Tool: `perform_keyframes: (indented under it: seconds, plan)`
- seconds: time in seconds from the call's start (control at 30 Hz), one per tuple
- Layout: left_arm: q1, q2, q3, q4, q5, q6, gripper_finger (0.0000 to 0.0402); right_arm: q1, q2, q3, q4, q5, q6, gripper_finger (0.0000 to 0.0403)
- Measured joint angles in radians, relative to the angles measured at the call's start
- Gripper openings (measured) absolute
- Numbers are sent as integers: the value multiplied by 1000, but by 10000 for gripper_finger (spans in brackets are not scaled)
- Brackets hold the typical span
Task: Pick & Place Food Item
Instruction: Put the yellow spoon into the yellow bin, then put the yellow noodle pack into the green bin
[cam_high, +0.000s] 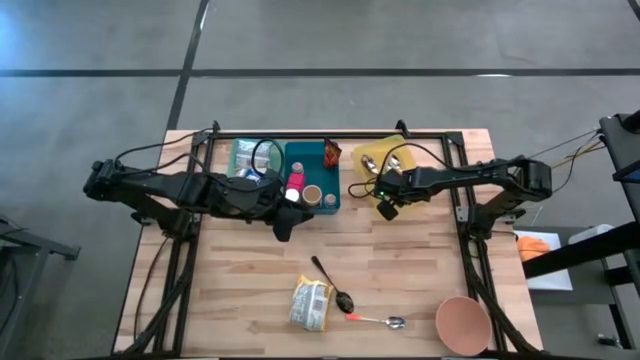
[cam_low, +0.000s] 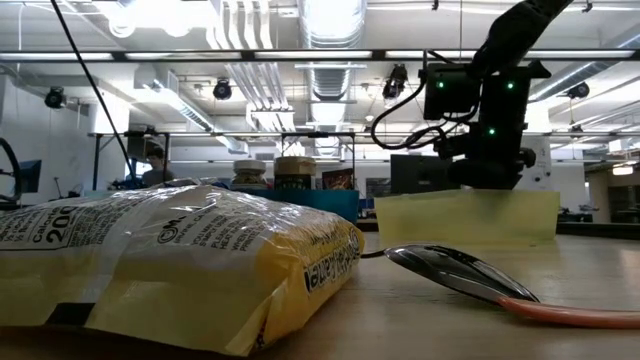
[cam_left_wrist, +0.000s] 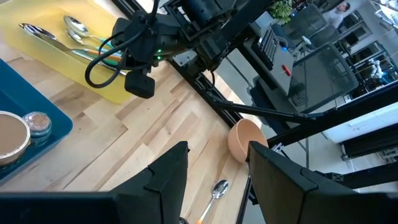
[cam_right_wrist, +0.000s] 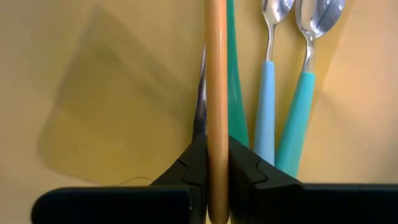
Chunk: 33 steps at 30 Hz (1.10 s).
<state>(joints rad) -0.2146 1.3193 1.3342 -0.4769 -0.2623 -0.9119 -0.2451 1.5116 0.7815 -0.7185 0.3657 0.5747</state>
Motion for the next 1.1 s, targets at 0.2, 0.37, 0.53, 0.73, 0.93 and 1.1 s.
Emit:
perform_keyframes:
  seconds: [0.2,0.37,0.53,0.73,0.93,1.1]
  plan:
    - [0,0,0,0,0,0,175,-1,0,1,1,-47,-34,55]
    - [0,0,0,0,0,-1,175,0,0,1,1,-61,-71,64]
    - [0,0,0,0,0,-4,175,0,0,1,5,-60,-71,66]
    - [-1,0,0,0,0,-4,175,-1,0,1,20,-86,-83,79]
    - [-1,0,0,0,0,-4,175,-4,1,1,37,-132,-111,155]
    - [-1,0,0,0,0,-4,175,-5,1,1,45,-131,-108,213]
